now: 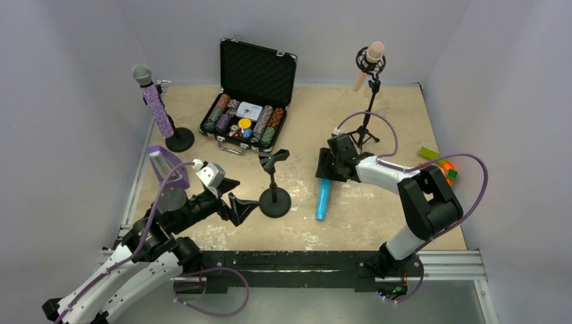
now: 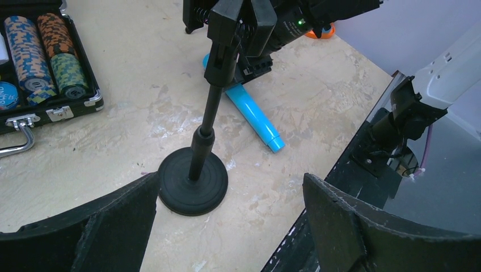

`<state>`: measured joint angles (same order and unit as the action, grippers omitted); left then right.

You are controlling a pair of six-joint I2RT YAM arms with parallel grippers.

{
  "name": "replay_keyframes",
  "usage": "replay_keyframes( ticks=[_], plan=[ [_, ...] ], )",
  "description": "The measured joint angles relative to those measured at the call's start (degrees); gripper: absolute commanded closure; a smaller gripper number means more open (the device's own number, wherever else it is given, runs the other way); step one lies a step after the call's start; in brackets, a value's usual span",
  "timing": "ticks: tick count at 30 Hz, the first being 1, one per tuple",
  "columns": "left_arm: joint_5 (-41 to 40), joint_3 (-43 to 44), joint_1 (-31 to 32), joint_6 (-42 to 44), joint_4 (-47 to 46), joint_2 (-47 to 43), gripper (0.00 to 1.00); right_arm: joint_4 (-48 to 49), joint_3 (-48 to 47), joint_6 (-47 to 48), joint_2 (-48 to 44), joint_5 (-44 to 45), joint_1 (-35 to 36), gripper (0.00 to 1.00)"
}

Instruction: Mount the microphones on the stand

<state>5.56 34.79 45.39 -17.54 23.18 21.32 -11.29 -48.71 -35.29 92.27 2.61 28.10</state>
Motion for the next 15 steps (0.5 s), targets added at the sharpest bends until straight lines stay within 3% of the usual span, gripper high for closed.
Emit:
replay_keyframes(
  ticks=[15],
  plan=[
    [0.0,0.0,0.0,-0.5,0.1,-1.0,0.01,1.0,0.5,-0.2,-0.2,0.0,0.0,0.37]
  ],
)
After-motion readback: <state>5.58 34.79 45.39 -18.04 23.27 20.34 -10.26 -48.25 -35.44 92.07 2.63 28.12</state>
